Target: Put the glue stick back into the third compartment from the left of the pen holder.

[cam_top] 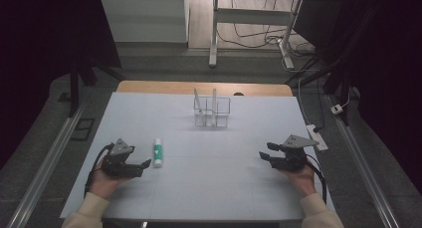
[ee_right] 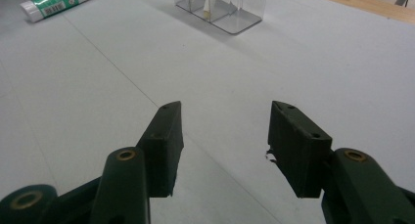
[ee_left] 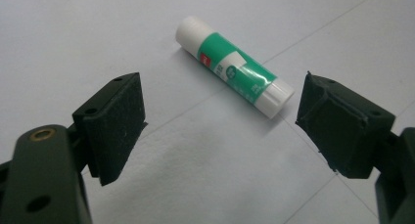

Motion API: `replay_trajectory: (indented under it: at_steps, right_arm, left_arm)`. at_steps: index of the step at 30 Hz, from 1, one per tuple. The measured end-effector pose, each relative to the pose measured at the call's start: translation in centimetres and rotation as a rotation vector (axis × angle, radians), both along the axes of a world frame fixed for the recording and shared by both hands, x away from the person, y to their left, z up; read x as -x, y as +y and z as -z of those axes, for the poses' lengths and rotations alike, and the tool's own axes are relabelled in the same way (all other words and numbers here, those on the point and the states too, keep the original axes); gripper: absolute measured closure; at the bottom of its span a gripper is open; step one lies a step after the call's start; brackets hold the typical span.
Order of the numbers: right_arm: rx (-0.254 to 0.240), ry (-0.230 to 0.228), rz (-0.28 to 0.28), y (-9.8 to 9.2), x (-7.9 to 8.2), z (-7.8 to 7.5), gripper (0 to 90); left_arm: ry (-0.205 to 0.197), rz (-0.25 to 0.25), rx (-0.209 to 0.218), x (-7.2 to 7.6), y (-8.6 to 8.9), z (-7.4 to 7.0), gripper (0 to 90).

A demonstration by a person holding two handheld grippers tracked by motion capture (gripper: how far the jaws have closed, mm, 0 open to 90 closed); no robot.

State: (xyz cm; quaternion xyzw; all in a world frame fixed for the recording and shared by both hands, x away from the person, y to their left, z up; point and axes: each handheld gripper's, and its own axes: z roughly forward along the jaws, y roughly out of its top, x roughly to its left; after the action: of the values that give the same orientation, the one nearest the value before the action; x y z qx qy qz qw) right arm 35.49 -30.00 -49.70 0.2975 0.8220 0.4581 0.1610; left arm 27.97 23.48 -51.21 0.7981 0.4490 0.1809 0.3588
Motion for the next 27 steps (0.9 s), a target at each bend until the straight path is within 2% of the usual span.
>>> replay_trajectory:
  at_steps: [5,11,15,27]
  right_arm:
    - [0.001,0.002,-0.004,-0.3,0.1,0.0,46.6]
    - [0.008,-0.005,0.002,-0.7,0.2,-0.1,46.6]
    - [0.010,-0.010,0.005,-0.9,0.2,-0.1,46.5]
    - [0.025,-0.018,0.012,-1.0,0.1,-0.1,46.4]
  left_arm:
    - [0.011,-0.034,0.005,-0.1,0.1,-0.6,18.8]
    - [0.035,-0.085,0.030,-0.7,0.3,-1.5,19.7]
    - [0.057,-0.085,0.047,-1.4,-0.2,-1.9,20.3]
    - [0.120,-0.080,0.027,-3.1,-1.8,-2.2,21.4]
